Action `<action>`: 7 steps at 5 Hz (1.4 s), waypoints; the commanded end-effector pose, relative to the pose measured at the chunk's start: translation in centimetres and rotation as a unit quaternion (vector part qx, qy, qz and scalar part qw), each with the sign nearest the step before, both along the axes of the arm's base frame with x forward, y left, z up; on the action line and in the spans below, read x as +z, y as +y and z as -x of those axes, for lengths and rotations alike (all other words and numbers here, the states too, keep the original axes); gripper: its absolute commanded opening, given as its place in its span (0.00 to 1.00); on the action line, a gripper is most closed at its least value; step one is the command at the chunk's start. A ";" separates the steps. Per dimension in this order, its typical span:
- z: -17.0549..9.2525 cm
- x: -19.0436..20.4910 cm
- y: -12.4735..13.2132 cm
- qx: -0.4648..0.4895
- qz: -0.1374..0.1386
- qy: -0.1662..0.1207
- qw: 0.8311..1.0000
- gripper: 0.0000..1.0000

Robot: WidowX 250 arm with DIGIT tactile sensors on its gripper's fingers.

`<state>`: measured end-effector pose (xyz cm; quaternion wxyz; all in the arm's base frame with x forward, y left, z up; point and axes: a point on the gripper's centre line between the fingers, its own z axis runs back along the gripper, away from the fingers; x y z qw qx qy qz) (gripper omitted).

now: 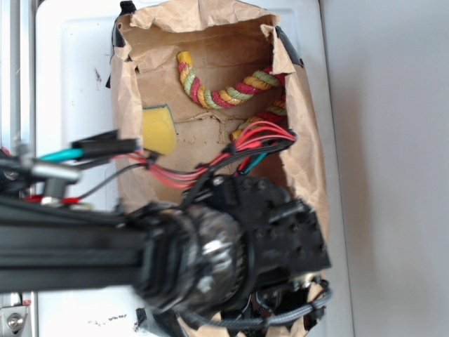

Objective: Grab the red paper.

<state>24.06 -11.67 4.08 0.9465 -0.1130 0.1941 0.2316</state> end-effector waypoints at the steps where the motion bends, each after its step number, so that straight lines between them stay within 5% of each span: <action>1: 1.2 2.0 -1.3 -0.025 0.009 -0.029 0.999 0.00; 2: 1.2 2.1 -1.2 -0.012 0.002 -0.044 0.999 0.00; 3: 2.4 4.1 -0.2 0.039 -0.029 -0.105 0.993 0.00; 4: -1.1 5.7 4.1 0.113 -0.029 -0.135 0.984 0.00; 5: -1.1 7.4 6.5 0.155 -0.072 -0.171 0.970 0.00; 7: -2.4 9.1 8.9 0.204 -0.104 -0.196 0.954 0.00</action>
